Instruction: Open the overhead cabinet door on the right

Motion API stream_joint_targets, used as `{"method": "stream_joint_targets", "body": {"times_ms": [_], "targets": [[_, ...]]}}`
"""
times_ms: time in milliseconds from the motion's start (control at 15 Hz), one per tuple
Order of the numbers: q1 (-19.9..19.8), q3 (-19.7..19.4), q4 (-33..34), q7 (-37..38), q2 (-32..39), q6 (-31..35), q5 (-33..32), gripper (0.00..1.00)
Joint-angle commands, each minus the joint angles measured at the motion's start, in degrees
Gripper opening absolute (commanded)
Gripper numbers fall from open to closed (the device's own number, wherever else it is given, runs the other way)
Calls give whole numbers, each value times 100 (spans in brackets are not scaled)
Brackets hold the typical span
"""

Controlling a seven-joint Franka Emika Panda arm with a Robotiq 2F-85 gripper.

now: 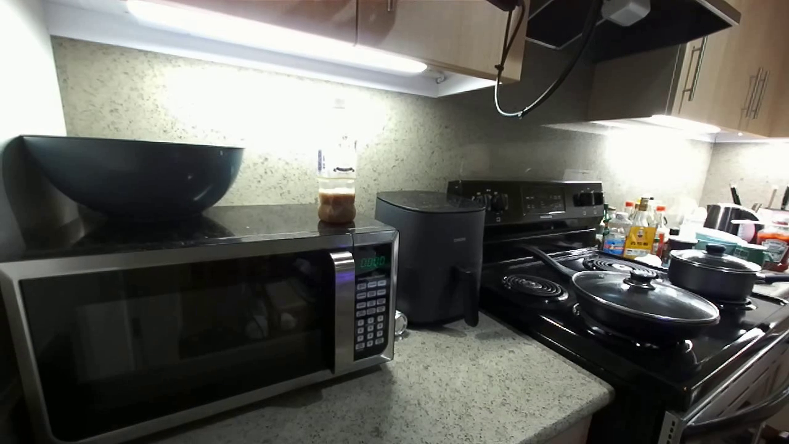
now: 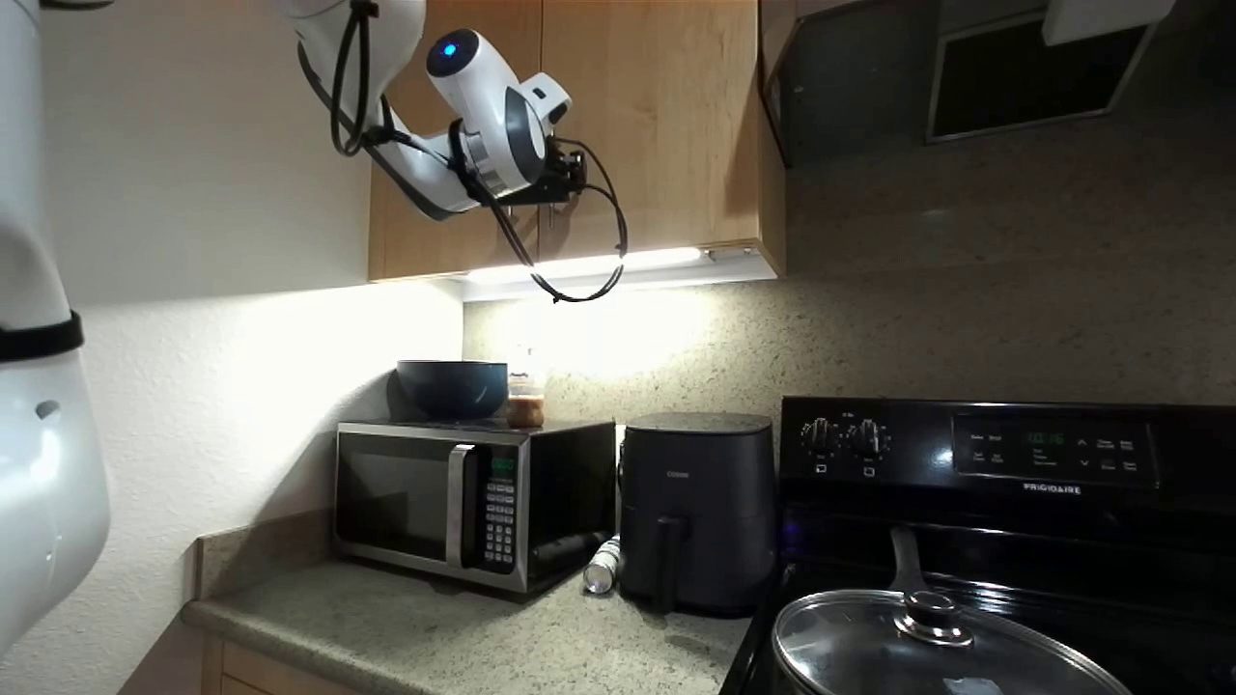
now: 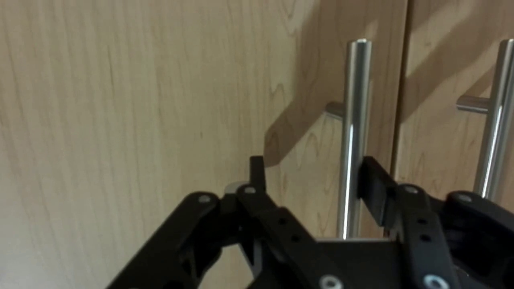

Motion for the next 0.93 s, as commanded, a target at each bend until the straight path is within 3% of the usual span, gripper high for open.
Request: {"method": "stream_joint_targets", "body": {"times_ms": [0,200,333,667,867], "targets": [[-136,108,245,15,214,-106,-165,31],[-125,149,284,-3,260,-102,-159,11],[-115,167,280,2,255,-126,-122,4],[180,52,99,-180,16,-449,247,7],[404,-225,-184,-346,-423,-602,712,7]]}}
